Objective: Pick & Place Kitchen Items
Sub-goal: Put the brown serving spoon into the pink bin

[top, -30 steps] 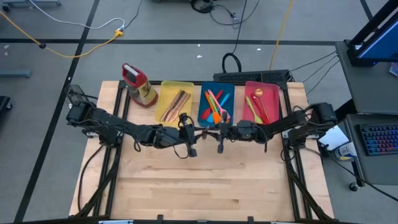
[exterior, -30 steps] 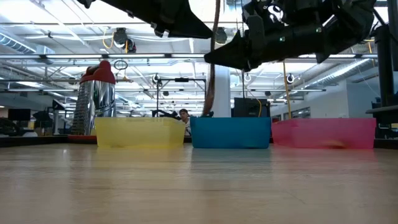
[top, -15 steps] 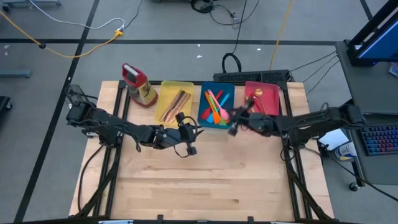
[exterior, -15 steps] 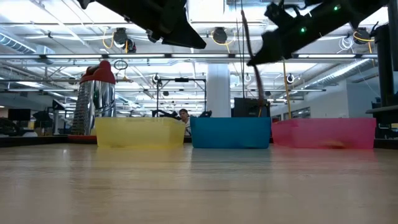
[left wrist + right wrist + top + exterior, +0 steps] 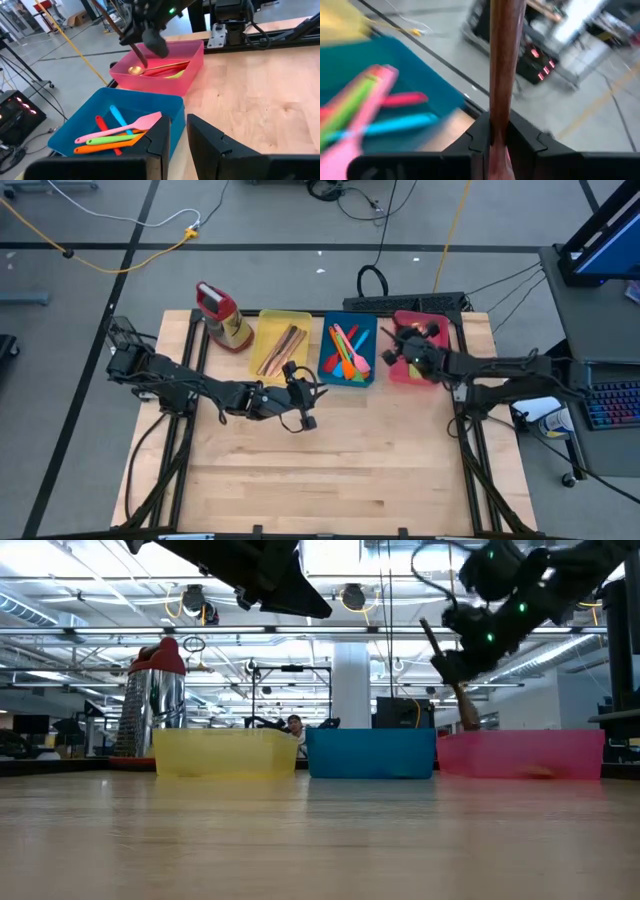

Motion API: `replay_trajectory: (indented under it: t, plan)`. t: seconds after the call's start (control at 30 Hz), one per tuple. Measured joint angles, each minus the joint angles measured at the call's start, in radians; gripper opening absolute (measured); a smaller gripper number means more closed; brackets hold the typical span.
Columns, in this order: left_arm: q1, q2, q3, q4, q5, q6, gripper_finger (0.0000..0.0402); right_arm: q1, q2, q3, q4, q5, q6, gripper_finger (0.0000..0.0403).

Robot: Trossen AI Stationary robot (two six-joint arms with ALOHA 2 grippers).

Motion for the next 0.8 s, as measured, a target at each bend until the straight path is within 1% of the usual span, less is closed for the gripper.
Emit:
replay_trajectory:
  t: [0.1,0.17,0.23,0.33,0.4,0.53,0.67,0.8]
  plan:
    - [0.0,0.0,0.0,-0.003,0.013,-0.003,0.0069,-0.064,0.0,-0.035,-0.005,-0.006,0.081,0.0037]
    - [0.0,0.0,0.0,-0.003,0.014,0.004,0.0069,-0.098,0.0,-0.041,-0.033,-0.046,0.141,0.0035]
    - [0.001,0.0,0.0,-0.003,0.014,0.006,0.0069,-0.133,0.0,-0.041,-0.069,-0.138,0.202,0.0034]
    - [0.006,0.0,0.0,-0.003,0.014,0.001,0.0069,-0.194,0.0,-0.03,-0.157,-0.352,0.269,0.0038]
    - [0.008,0.0,0.0,-0.003,0.014,0.002,0.0069,-0.227,-0.003,-0.024,-0.201,-0.425,0.289,0.004]
    - [0.008,0.0,0.0,-0.003,0.014,0.002,0.0069,-0.275,-0.003,-0.023,-0.265,-0.427,0.296,0.0037]
    - [0.009,0.0,0.0,-0.003,0.014,0.002,0.0069,-0.306,-0.002,-0.021,-0.287,-0.422,0.288,0.0038]
    - [0.014,0.0,0.0,-0.003,0.014,0.004,0.0069,-0.326,-0.008,0.032,-0.36,-0.425,0.267,0.0038]
